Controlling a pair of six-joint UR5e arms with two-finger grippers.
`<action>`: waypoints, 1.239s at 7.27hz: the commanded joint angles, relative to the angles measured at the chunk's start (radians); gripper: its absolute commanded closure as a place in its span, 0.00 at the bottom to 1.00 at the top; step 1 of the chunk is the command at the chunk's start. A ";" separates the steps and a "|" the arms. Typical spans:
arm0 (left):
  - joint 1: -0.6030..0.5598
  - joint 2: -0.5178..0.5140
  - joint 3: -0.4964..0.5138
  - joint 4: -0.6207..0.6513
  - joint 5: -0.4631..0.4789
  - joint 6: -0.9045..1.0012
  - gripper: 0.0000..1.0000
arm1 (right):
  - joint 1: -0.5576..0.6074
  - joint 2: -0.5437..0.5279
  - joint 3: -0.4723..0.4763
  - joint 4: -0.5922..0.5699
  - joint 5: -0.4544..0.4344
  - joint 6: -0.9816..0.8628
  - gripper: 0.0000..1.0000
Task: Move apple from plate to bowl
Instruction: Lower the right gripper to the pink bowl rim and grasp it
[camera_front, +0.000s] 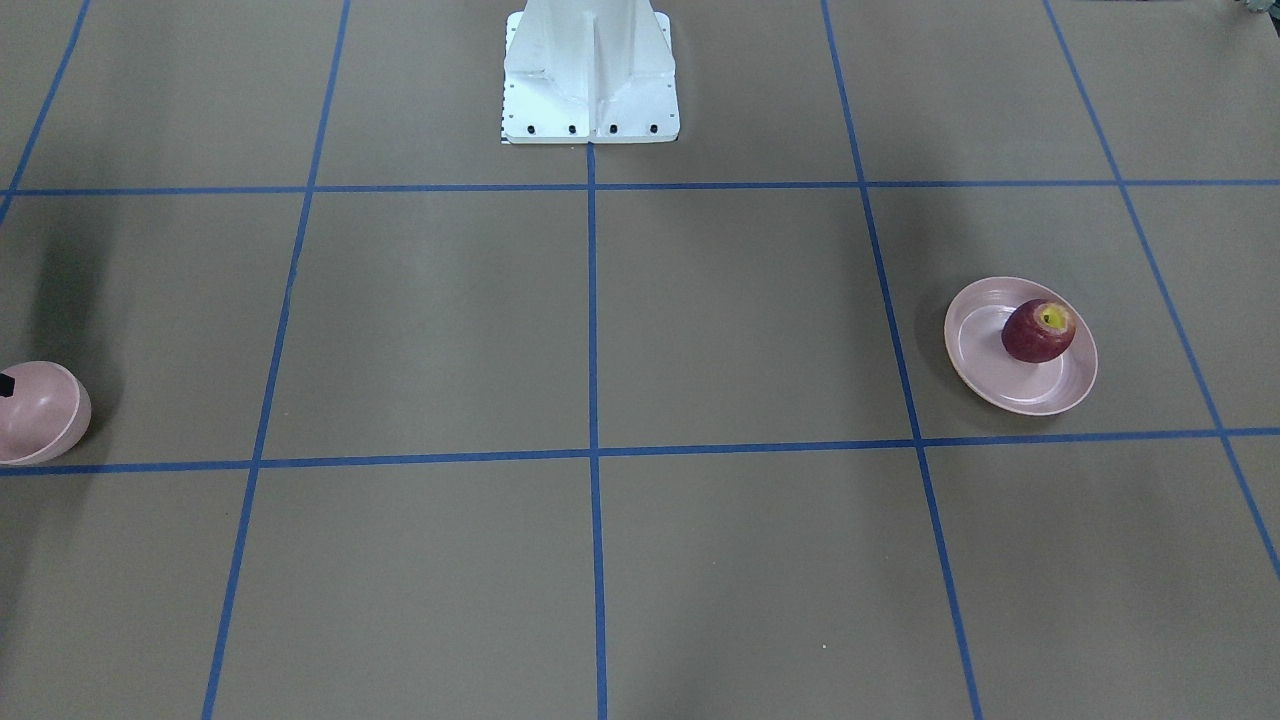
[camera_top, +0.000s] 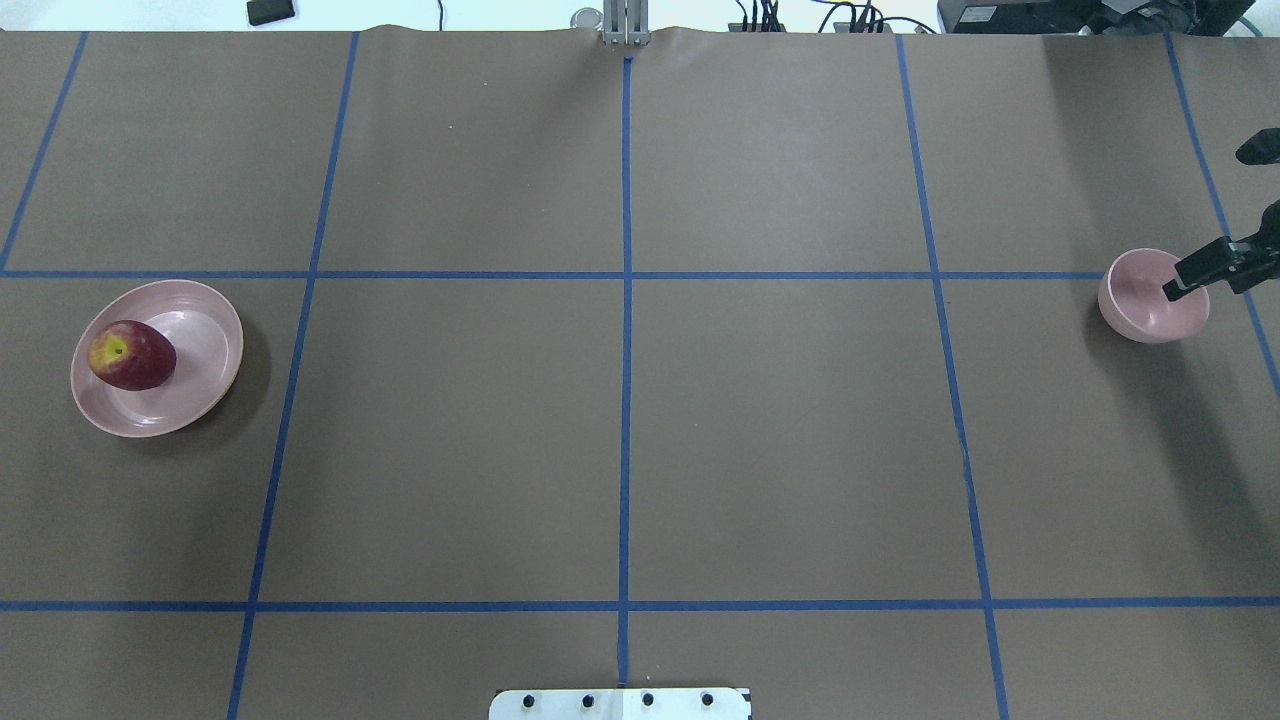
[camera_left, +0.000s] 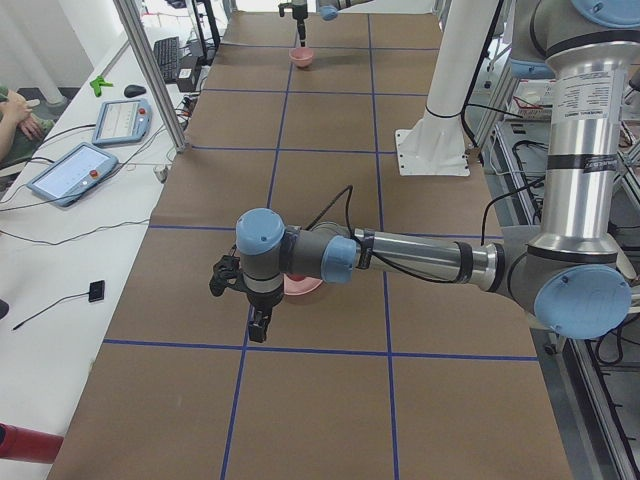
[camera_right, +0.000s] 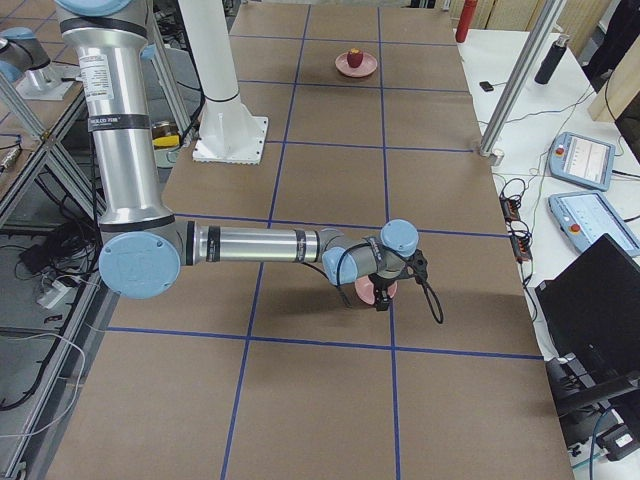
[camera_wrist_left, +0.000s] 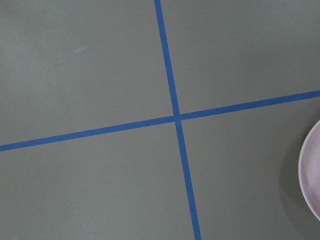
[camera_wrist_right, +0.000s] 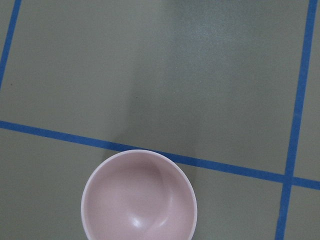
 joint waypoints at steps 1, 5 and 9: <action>0.000 -0.003 0.000 0.000 0.000 -0.001 0.01 | -0.008 0.015 -0.041 0.001 -0.003 -0.010 0.00; 0.000 -0.003 -0.004 0.000 0.000 -0.001 0.01 | -0.011 0.018 -0.064 0.002 -0.023 -0.002 1.00; 0.000 -0.024 -0.010 0.003 0.001 -0.004 0.01 | 0.015 0.050 -0.023 -0.007 0.029 0.007 1.00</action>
